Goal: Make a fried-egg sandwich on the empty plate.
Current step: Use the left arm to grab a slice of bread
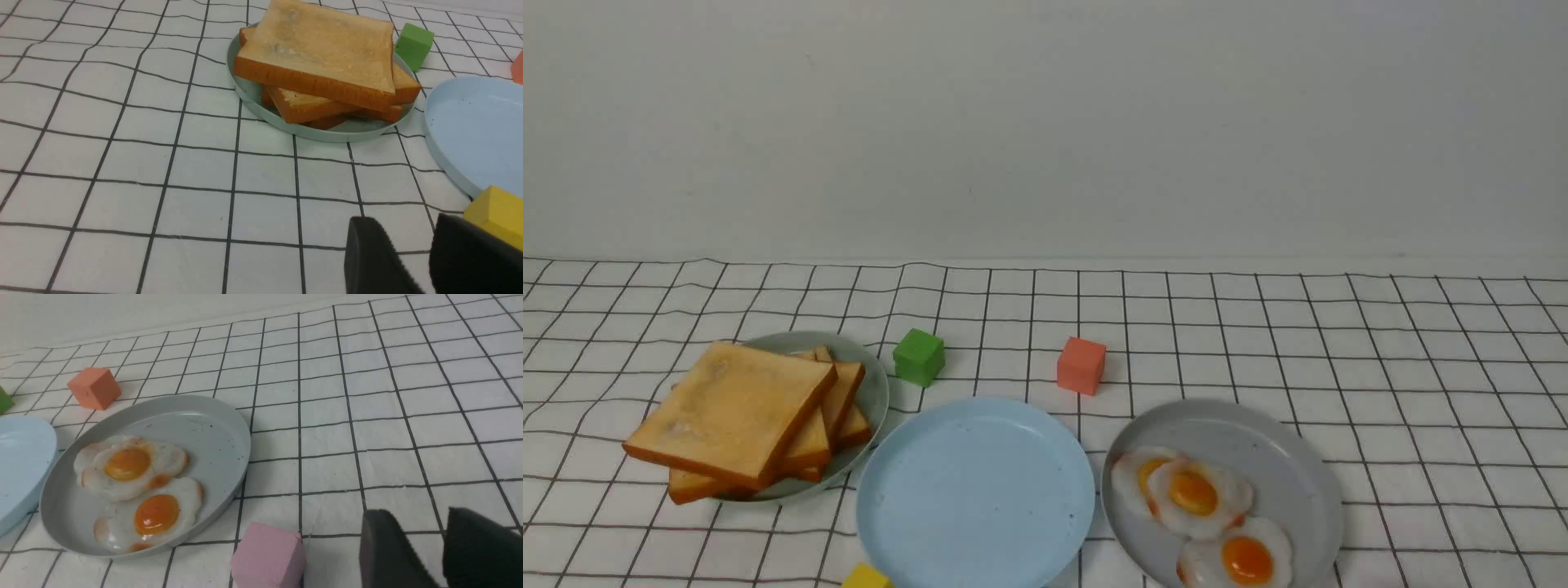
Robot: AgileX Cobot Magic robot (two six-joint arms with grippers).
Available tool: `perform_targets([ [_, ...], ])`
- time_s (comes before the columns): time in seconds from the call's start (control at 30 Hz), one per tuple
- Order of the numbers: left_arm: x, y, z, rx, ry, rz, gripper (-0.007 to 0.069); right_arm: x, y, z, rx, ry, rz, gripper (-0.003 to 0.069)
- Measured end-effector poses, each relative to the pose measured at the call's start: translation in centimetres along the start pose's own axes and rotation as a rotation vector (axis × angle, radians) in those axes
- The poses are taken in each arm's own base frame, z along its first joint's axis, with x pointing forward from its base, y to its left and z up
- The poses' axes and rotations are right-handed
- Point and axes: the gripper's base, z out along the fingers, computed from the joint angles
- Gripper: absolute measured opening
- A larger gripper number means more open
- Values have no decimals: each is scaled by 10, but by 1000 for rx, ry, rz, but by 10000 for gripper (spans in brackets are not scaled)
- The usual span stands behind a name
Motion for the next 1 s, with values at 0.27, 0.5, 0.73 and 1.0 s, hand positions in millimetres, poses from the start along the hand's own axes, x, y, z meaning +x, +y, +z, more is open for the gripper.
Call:
perform_targets([
  [0.27,0,0,0,0,0,0,237,0,0,0,0,0,0,241],
  [0.5,0,0,0,0,0,0,237,0,0,0,2,0,-4,241],
  [0.73,0,0,0,0,0,0,237,0,0,0,5,-2,-13,241],
  [1.0,-2,-1,0,7,-20,-4,237,-2,-2,0,20,-24,-52,241],
])
